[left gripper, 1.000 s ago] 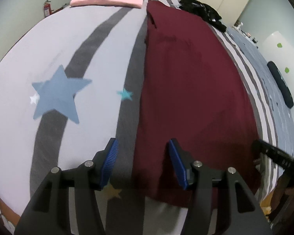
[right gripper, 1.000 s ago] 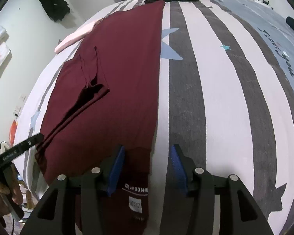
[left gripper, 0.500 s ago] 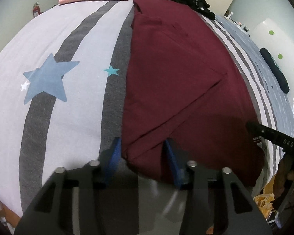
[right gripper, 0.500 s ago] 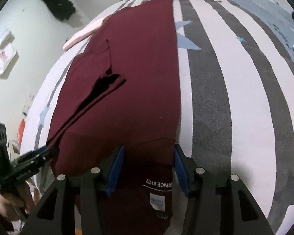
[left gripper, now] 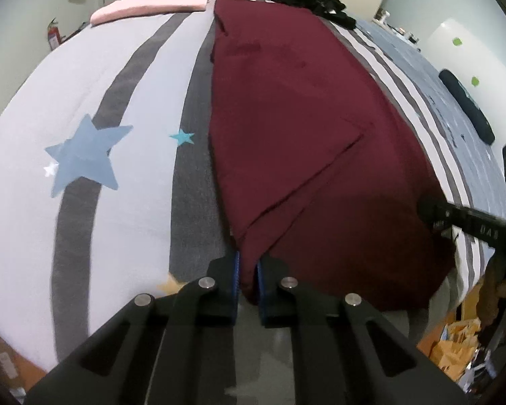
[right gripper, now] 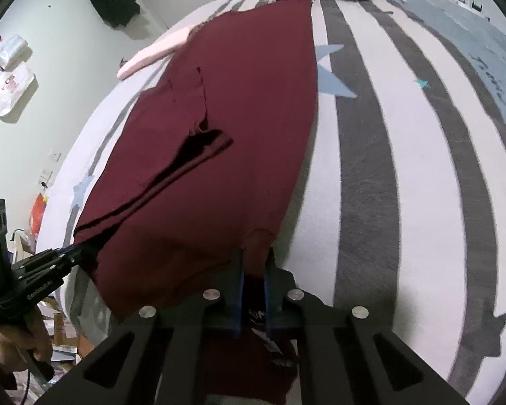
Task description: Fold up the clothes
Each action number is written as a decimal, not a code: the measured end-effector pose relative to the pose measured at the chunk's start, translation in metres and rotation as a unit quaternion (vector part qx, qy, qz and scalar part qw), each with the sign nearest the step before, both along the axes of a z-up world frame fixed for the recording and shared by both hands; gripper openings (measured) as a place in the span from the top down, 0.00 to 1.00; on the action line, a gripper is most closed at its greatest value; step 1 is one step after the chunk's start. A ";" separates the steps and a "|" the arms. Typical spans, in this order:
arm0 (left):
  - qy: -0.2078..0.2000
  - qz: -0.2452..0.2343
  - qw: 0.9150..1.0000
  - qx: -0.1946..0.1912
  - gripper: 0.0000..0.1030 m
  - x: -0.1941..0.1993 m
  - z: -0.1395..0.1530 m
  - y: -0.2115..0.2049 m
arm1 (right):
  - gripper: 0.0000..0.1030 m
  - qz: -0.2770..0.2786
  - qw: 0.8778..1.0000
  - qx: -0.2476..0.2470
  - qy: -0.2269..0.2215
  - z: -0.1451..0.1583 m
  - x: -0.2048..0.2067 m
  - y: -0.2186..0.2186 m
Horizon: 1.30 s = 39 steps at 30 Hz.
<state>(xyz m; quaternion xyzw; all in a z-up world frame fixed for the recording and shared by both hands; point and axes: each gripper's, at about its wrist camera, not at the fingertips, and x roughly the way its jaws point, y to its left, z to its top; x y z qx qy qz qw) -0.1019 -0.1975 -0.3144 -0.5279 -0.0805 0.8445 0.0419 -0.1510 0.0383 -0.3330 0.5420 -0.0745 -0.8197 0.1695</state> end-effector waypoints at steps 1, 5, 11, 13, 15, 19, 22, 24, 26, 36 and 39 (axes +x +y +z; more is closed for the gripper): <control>-0.003 0.000 1.000 0.001 0.95 0.005 0.004 0.001 | 0.95 0.003 1.000 -0.001 -0.001 0.003 0.004 0.001; -0.039 -0.002 0.999 0.001 0.95 0.043 0.024 0.007 | 0.96 0.034 0.999 -0.003 -0.035 0.015 0.037 -0.001; -0.049 0.017 0.999 0.001 0.95 0.069 0.069 0.004 | 0.96 0.054 0.996 -0.012 -0.066 0.048 0.074 0.000; -0.024 0.023 0.999 0.004 0.95 0.051 0.091 0.001 | 0.96 0.057 0.997 -0.017 -0.049 0.067 0.065 -0.005; 0.009 0.022 1.000 0.006 0.95 0.023 0.115 -0.001 | 0.96 0.048 0.998 -0.023 -0.028 0.087 0.050 -0.008; 0.069 0.009 0.998 0.009 0.95 -0.045 0.150 -0.010 | 0.96 0.003 0.999 -0.035 0.015 0.116 0.000 -0.005; 0.096 -0.007 0.995 0.011 0.95 -0.103 0.164 -0.017 | 0.96 -0.027 0.998 -0.033 0.042 0.132 -0.044 -0.003; 0.110 -0.020 0.994 0.012 0.95 -0.136 0.162 -0.025 | 0.96 -0.042 0.997 -0.025 0.052 0.139 -0.076 -0.001; 0.121 -0.032 0.992 0.013 0.95 -0.165 0.157 -0.034 | 0.96 -0.052 0.997 -0.022 0.061 0.140 -0.105 -0.004; 0.082 -0.065 0.994 -0.009 0.95 -0.326 0.085 -0.041 | 0.96 -0.064 0.996 -0.041 0.046 0.082 -0.243 -0.011; 0.073 -0.068 0.995 -0.015 0.95 -0.349 0.074 -0.041 | 0.96 -0.065 0.996 -0.049 0.037 0.061 -0.282 -0.010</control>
